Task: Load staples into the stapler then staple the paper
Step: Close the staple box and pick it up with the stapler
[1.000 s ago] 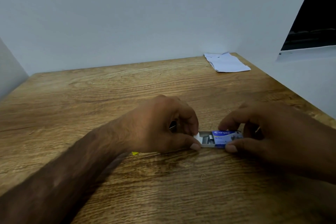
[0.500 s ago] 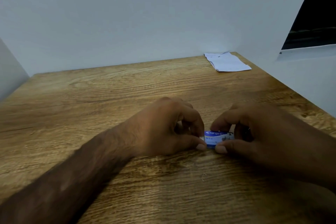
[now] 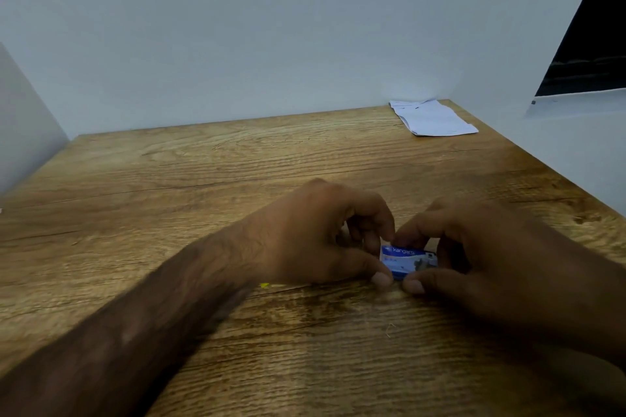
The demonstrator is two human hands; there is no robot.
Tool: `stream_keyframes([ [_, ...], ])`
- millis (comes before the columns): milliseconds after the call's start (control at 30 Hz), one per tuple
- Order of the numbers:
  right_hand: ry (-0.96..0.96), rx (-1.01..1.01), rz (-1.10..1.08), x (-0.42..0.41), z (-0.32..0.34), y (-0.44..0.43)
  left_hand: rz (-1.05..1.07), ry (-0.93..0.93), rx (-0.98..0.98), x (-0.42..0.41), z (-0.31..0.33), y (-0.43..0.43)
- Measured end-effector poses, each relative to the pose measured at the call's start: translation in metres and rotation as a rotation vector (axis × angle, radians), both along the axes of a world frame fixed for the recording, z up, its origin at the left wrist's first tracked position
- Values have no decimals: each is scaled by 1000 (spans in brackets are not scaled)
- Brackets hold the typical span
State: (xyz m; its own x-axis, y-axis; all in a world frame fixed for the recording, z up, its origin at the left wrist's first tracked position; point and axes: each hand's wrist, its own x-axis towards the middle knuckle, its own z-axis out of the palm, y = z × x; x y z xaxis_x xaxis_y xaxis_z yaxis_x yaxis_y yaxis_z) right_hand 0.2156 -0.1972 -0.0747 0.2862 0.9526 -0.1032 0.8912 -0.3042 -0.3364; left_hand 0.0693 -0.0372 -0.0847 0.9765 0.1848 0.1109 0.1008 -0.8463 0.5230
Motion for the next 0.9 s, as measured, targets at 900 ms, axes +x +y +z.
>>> stream_keyframes([
  [900,-44,250,396,-30,-8,71,235,-105,172,-84,-17,34],
])
